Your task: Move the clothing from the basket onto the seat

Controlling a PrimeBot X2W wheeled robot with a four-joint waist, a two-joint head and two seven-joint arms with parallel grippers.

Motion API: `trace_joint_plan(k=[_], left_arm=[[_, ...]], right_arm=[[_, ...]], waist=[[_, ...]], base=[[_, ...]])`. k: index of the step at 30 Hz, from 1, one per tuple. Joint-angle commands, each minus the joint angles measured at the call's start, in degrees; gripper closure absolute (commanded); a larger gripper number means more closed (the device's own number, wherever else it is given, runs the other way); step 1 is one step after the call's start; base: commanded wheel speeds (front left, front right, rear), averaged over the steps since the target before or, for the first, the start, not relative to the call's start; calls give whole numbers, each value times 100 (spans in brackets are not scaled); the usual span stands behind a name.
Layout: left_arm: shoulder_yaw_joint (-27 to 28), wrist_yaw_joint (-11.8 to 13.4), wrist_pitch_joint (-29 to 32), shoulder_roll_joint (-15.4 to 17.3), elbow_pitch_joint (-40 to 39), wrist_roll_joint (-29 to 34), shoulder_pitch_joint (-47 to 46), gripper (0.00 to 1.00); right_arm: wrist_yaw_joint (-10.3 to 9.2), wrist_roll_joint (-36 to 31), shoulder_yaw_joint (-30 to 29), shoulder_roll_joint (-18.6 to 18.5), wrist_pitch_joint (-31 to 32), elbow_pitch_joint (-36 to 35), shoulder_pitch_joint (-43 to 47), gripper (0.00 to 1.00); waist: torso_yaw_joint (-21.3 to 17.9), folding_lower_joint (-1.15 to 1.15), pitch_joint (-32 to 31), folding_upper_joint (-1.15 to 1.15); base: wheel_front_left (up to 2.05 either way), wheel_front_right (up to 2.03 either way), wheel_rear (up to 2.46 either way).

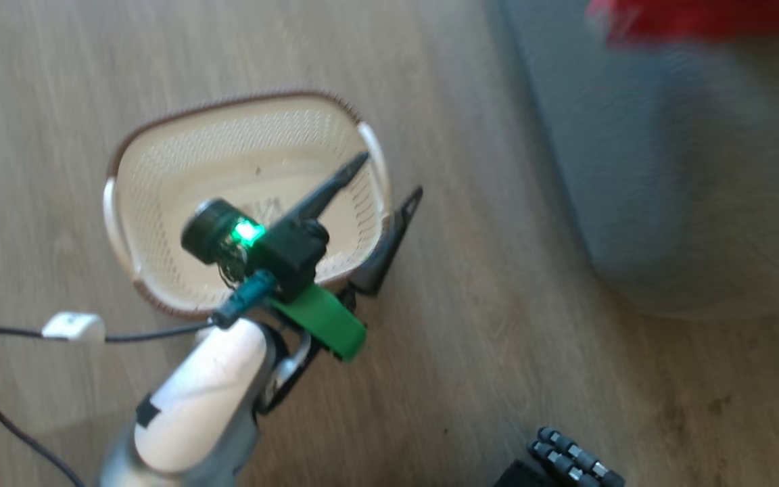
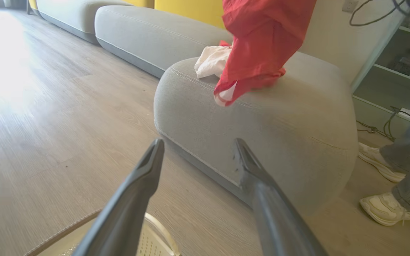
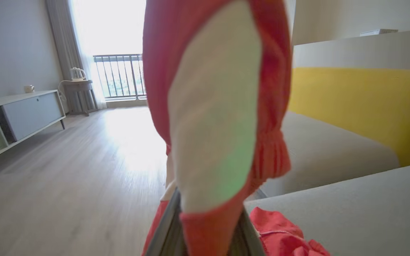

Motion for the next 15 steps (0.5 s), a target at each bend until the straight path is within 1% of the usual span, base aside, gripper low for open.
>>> trace_joint_plan(k=[1, 6, 8, 10, 13, 15], left_arm=[[206, 36, -55, 39, -93, 34, -81, 0], [312, 159, -152, 71, 0, -51, 101, 0], [378, 217, -178, 120, -44, -101, 225, 0], [442, 274, -192, 182, -115, -148, 356, 0], [514, 373, -202, 271, -280, -182, 546, 0], [587, 464, -184, 335, -418, -195, 640, 0]], right_arm=[[-1, -187, -230, -230, 25, 29, -535, 100], [-1, -843, -1167, -980, 192, 547, -2025, 100], [-1, -1127, -1673, -1274, 306, 763, -2507, 100], [-1, -1489, -2033, -1511, 405, 984, -2800, 100], [-1, -1962, -2573, -1662, 451, 1277, -2943, 100], [-1, -2221, -2990, -1646, 432, 1477, -2887, 100]], waist=[[611, -2, 637, 0], [954, -2, 881, 0], [1037, -2, 1016, 0], [1065, -2, 1159, 0], [1054, -2, 1363, 0], [1010, -2, 1548, 0]], base=[[0, 0, 0], [0, 0, 0], [0, 0, 0], [0, 0, 0], [0, 0, 0], [0, 0, 0]])
